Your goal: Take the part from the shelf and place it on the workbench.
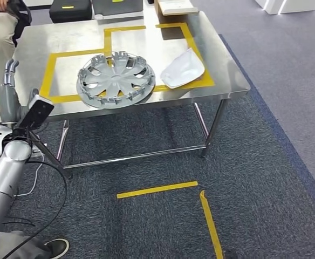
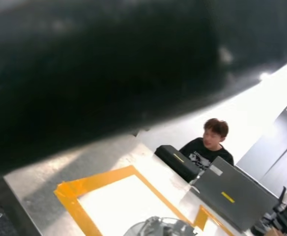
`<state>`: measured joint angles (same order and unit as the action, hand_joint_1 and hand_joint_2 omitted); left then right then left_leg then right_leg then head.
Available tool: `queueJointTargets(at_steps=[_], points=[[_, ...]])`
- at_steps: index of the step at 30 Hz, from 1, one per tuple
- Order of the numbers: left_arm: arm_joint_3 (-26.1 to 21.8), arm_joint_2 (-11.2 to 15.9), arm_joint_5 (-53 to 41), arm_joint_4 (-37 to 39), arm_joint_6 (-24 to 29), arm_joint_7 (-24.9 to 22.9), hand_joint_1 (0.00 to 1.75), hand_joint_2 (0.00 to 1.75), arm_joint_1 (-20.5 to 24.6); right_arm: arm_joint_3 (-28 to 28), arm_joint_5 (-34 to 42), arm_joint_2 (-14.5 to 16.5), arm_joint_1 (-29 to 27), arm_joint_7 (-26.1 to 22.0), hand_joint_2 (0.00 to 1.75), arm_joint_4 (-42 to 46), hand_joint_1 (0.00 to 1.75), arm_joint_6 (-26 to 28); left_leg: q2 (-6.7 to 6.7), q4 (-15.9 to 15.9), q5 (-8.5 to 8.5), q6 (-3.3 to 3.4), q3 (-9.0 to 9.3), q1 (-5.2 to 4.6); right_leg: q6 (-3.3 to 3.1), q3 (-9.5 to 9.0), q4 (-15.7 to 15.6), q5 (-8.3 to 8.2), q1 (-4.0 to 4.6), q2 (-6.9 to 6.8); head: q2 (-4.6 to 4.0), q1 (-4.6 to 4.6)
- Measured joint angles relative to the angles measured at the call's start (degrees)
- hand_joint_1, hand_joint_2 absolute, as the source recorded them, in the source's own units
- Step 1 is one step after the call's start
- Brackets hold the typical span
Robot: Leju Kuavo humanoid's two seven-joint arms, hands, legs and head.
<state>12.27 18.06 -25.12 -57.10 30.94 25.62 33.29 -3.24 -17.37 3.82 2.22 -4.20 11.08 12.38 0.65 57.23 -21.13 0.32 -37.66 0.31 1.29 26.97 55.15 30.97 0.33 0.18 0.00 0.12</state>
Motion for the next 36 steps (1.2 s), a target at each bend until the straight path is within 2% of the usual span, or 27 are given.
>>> queueJointTargets(at_steps=[1, 2, 3, 4, 6, 7, 8, 9, 11, 13, 15, 17, 18, 19, 21, 22, 23, 24, 25, 26, 27, 29, 30, 32, 33, 34, 36], points=[[0.0, 0.0, 0.0, -0.1, -0.2, -0.1, 0.0, 0.0, -0.3, 0.0, -0.2, 0.0, -0.1, 0.0, 0.0, 0.0, 0.0, -0.6, -0.03, 0.0, 0.17, -0.32, -0.06, 0.07, -0.38, 0.48, 0.1, -0.49, -0.09, -0.07, 0.0, 0.04], [0.0, 0.1, 0.1, -0.3, -0.4, -0.2, 0.0, 0.0, -0.9, 0.0, -0.5, 0.0, -0.2, 0.0, 0.0, 0.0, 0.0, -1.2, -0.09, 0.4, -0.66, -0.65, -0.29, 0.12, -0.87, 0.77, 0.0, -1.02, -0.18, -0.14, 0.0, 0.03], [0.0, 0.3, 0.3, -0.6, -0.4, -0.4, 0.0, 0.0, -1.6, 0.1, -0.8, 0.0, -0.3, 0.1, 0.0, 0.0, 0.0, -1.9, -0.15, 1.7, -2.55, -0.96, -0.7, 0.16, -1.38, 1.1, -0.1, -1.67, -0.29, -0.22, 0.0, -0.1], [-0.1, 0.5, 0.5, -0.8, -0.5, -0.7, 0.0, 0.0, -2.5, 0.1, -1.1, 0.0, -0.5, 0.2, 0.0, 0.0, 0.0, -2.5, -0.2, 4.3, -5.4, -1.21, -1.38, 0.23, -1.81, 1.57, -0.1, -2.35, -0.38, -0.27, 0.0, -0.21], [-0.2, 0.9, 1.3, -1.3, -0.5, -1.1, 0.0, 0.0, -4.2, 0.4, -1.6, -0.1, -0.9, 0.5, 0.0, 0.0, 0.0, -3.2, -0.23, 12.0, -10.97, -1.59, -2.95, 0.31, -2.22, 3.02, 0.1, -3.59, -0.28, -0.21, 0.0, -0.45], [-0.3, 1.0, 1.6, -1.5, -0.5, -1.1, 0.0, 0.0, -5.1, 0.5, -1.7, -0.2, -1.2, 0.7, 0.0, 0.0, 0.0, -3.2, -0.23, 15.2, -12.23, -1.72, -3.29, 0.32, -2.23, 3.91, 0.3, -4.13, -0.24, -0.19, 0.0, -0.47], [-0.4, 1.0, 1.8, -1.8, -0.5, -1.1, 0.0, 0.0, -5.9, 0.6, -1.7, -0.3, -1.4, 0.8, 0.0, 0.0, 0.0, -3.0, -0.23, 16.8, -12.14, -1.8, -2.95, 0.33, -2.17, 4.88, 0.7, -4.59, -0.23, -0.19, 0.0, -0.49], [-0.5, 1.1, 1.9, -2.0, -0.6, -1.1, 0.0, 0.0, -6.6, 0.6, -1.7, -0.3, -1.6, 0.9, 0.0, 0.0, 0.0, -2.8, -0.23, 16.2, -10.98, -1.83, -1.63, 0.36, -2.05, 5.88, 1.1, -4.99, -0.25, -0.19, 0.0, -0.48], [-0.7, 1.3, 2.1, -2.7, -0.9, -1.1, 0.0, 0.0, -7.6, 0.6, -1.9, -0.6, -1.8, 1.0, 0.0, 0.0, 0.0, -2.3, -0.31, 9.8, -8.64, -1.72, 3.41, 0.46, -1.65, 7.77, 2.1, -5.63, -0.26, -0.18, 0.0, -0.5], [-0.9, 1.5, 2.4, -3.4, -1.4, -1.3, 0.0, 0.0, -8.5, 0.8, -2.0, -0.9, -1.8, 0.9, 0.0, 0.0, 0.0, -2.1, -0.53, 3.1, -8.63, -1.24, 7.73, 0.31, -1.06, 9.01, 3.0, -6.25, -0.16, -0.12, 0.0, -0.45], [-1.1, 1.7, 2.6, -3.9, -1.6, -1.6, 0.0, 0.0, -9.4, 1.0, -2.2, -1.2, -1.8, 0.6, 0.0, 0.0, 0.0, -2.1, -0.64, 1.2, -8.86, -0.52, 8.49, -0.01, -0.42, 9.56, 3.2, -7.16, -0.15, -0.03, 0.0, -0.52], [-1.2, 1.8, 2.7, -4.2, -1.6, -1.8, 0.0, 0.0, -10.2, 1.1, -2.2, -1.6, -2.0, 0.4, 0.0, 0.0, 0.0, -2.1, -0.41, 1.0, -7.75, 0.41, 7.45, 0.13, 0.2, 10.28, 3.4, -7.13, -0.24, 0.07, 0.0, -0.62], [-1.2, 1.8, 2.7, -4.3, -1.6, -1.9, 0.0, 0.0, -10.5, 1.1, -2.2, -1.7, -2.1, 0.4, 0.0, 0.0, 0.0, -2.1, -0.28, 0.9, -7.01, 0.94, 6.7, 0.25, 0.51, 10.96, 4.4, -5.63, -0.28, 0.1, 0.0, -0.48], [-1.2, 1.8, 2.7, -4.5, -1.6, -1.9, 0.0, 0.0, -10.8, 1.1, -2.3, -1.9, -2.2, 0.4, 0.0, 0.0, 0.0, -2.1, -0.16, 0.7, -6.24, 1.34, 5.8, 0.38, 0.79, 11.8, 6.4, -3.14, -0.34, 0.1, 0.0, -0.37], [-1.4, 1.8, 2.8, -5.1, -1.6, -2.1, 0.0, 0.0, -11.5, 1.4, -2.6, -1.9, -2.3, 0.3, 0.0, 0.0, 0.0, -2.4, -0.07, 0.8, -4.73, 1.68, 3.85, 0.34, 1.32, 13.39, 13.4, 2.78, -0.48, 0.05, 0.0, -0.17], [-1.5, 1.8, 2.9, -5.4, -1.5, -2.2, 0.0, 0.0, -11.9, 1.5, -2.7, -2.0, -2.2, 0.3, 0.0, 0.0, 0.0, -2.5, -0.02, 0.8, -3.95, 1.66, 2.83, 0.32, 1.49, 13.7, 16.9, 4.17, -0.52, 0.02, -0.01, -0.17], [-1.6, 1.8, 3.0, -5.6, -1.5, -2.2, 0.0, 0.0, -12.2, 1.7, -2.9, -2.0, -2.2, 0.3, 0.0, 0.0, 0.0, -2.6, 0.03, 0.9, -3.17, 1.61, 1.82, 0.31, 1.61, 13.46, 19.3, 4.05, -0.53, 0.01, -0.01, -0.19], [-1.7, 1.8, 3.0, -5.7, -1.4, -2.0, 0.0, 0.0, -12.4, 1.8, -2.9, -2.0, -2.2, 0.4, 0.0, 0.0, 0.0, -2.5, 0.08, 0.9, -2.41, 1.54, 0.83, 0.3, 1.64, 12.44, 19.9, 2.58, -0.53, 0.01, -0.01, -0.17], [-1.8, 1.8, 3.0, -5.7, -1.2, -1.7, 0.0, 0.0, -12.4, 1.9, -2.8, -2.1, -2.1, 0.4, 0.0, 0.0, 0.0, -2.2, 0.12, 0.9, -1.67, 1.43, -0.07, 0.3, 1.57, 10.52, 18.6, 0.62, -0.53, 0.01, -0.01, -0.18], [-1.9, 1.8, 3.0, -5.6, -1.0, -1.3, 0.0, 0.0, -12.2, 1.9, -2.6, -2.2, -1.9, 0.4, 0.0, 0.0, 0.0, -1.7, 0.13, 1.0, -0.98, 1.26, -0.84, 0.29, 1.35, 7.53, 15.3, -0.58, -0.5, -0.01, 0.0, -0.19], [-2.1, 1.8, 3.1, -5.6, -0.6, -0.9, 0.0, 0.0, -11.9, 1.9, -2.3, -2.4, -1.6, 0.4, 0.0, 0.1, 0.0, -1.1, 0.12, 1.1, -0.39, 1.02, -1.44, 0.23, 1.04, 3.66, 10.4, -0.4, -0.42, -0.08, 0.0, -0.19], [-2.4, 1.6, 3.1, -5.4, 0.2, -0.2, 0.0, 0.0, -11.2, 1.9, -1.7, -2.8, -0.7, 0.3, 0.0, 0.3, 0.0, -0.4, 0.18, 1.1, 0.8, 0.37, -1.92, 0.16, 0.28, -1.86, 2.1, 1.87, -0.2, -0.21, 0.0, -0.3], [-2.6, 1.5, 3.1, -5.3, 0.6, -0.1, 0.0, 0.0, -10.9, 1.9, -1.5, -2.9, -0.4, 0.2, 0.0, 0.4, 0.0, -0.1, 0.23, 0.8, 1.44, -0.03, -1.94, 0.18, -0.1, -2.87, 0.1, 2.63, -0.07, -0.24, 0.01, -0.29], [-2.7, 1.1, 3.4, -5.0, 1.5, 0.1, 0.0, 0.0, -10.7, 1.8, -1.0, -3.0, 0.0, 0.3, 0.0, 0.5, 0.0, 0.3, 0.23, 0.4, 2.09, -0.8, -2.04, 0.37, -0.93, -2.2, -0.3, 1.81, -0.09, -0.26, 0.01, -0.25], [-2.9, 0.9, 3.8, -4.9, 1.9, 0.3, 0.0, 0.0, -10.9, 1.7, -0.6, -3.0, 0.0, 0.4, 0.0, 0.5, 0.0, 0.5, 0.17, 1.0, 1.04, -1.14, -2.32, 0.44, -1.4, -1.78, -0.4, 1.16, -0.18, -0.32, 0.01, -0.3], [-3.2, 0.7, 4.5, -4.9, 2.3, 0.4, 0.0, 0.0, -11.2, 1.4, -0.1, -3.0, 0.0, 0.5, 0.0, 0.5, 0.0, 0.8, 0.09, 2.7, -1.07, -1.45, -2.84, 0.5, -1.77, -1.3, -0.5, 0.48, -0.28, -0.4, 0.0, -0.4], [-3.9, 0.2, 5.9, -4.8, 2.9, 0.9, 0.0, 0.0, -12.3, 0.9, 1.0, -3.0, -0.3, 0.4, 0.0, 0.5, 0.0, 1.1, 0.02, 9.6, -6.66, -1.92, -4.47, 0.58, -2.17, -0.47, -0.4, -0.63, -0.3, -0.43, 0.0, -0.59]])
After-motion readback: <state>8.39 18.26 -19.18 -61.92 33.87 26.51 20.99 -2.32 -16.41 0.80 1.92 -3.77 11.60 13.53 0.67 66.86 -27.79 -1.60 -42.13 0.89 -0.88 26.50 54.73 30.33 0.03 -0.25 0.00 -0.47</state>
